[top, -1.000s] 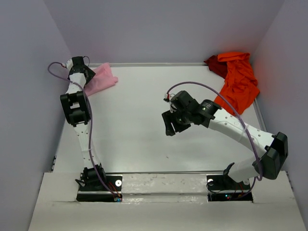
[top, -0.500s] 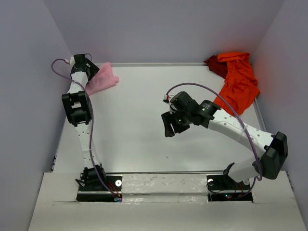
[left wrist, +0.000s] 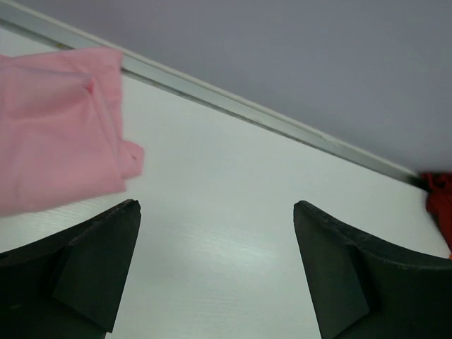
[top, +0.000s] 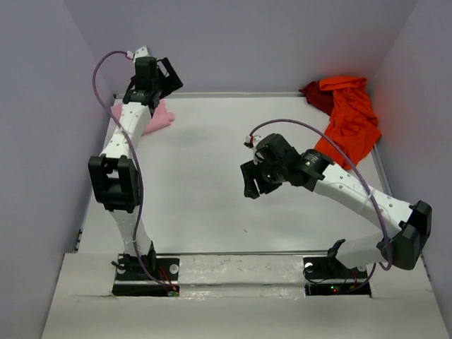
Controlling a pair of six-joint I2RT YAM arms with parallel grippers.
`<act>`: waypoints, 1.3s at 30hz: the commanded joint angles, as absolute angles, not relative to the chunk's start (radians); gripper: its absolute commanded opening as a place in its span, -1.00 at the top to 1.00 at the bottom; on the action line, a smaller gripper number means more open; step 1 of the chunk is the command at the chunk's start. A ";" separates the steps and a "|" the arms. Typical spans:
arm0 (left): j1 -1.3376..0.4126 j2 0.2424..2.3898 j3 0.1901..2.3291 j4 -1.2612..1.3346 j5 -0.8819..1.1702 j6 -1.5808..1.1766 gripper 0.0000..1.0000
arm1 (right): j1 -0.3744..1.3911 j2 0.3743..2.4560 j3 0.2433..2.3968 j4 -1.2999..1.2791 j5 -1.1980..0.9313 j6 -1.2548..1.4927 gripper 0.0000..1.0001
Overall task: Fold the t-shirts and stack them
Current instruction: Reset both arms
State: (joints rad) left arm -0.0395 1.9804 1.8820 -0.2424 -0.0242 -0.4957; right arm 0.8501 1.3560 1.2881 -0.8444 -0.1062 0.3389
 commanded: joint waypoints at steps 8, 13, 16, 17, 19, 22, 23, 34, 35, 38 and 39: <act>-0.348 1.567 1.332 -0.192 -0.159 -0.258 -0.98 | 0.835 1.379 1.422 -0.788 0.070 0.392 -0.27; -0.468 1.352 1.097 -0.196 -0.189 -0.281 -0.98 | 0.816 1.477 1.512 -0.785 0.100 0.472 -0.27; -0.504 1.234 1.011 -0.234 -0.204 -0.308 -0.98 | 0.816 1.557 1.583 -0.784 0.074 0.495 -0.26; -0.523 1.215 0.997 -0.248 -0.216 -0.304 -0.98 | 0.816 1.572 1.597 -0.784 0.078 0.500 -0.26; -0.552 1.180 1.002 -0.281 -0.254 -0.302 -0.98 | 0.807 1.595 1.618 -0.775 0.086 0.512 -0.26; -0.572 1.154 1.012 -0.301 -0.244 -0.330 -0.98 | 0.776 1.612 1.634 -0.758 0.144 0.543 -0.29; -0.578 1.152 1.022 -0.314 -0.248 -0.339 -0.98 | 0.752 1.603 1.609 -0.744 0.161 0.576 -0.30; -0.578 1.086 0.936 -0.317 -0.200 -0.422 -0.98 | 0.669 1.427 1.351 -0.672 0.273 0.607 -0.38; -0.578 1.089 0.931 -0.316 -0.192 -0.434 -0.98 | 0.669 1.414 1.344 -0.673 0.276 0.606 -0.38; -0.583 1.094 0.896 -0.304 -0.147 -0.485 -0.98 | 0.669 1.372 1.318 -0.676 0.301 0.589 -0.37; -0.583 1.092 0.894 -0.304 -0.144 -0.486 -0.98 | 0.669 1.367 1.315 -0.676 0.301 0.586 -0.37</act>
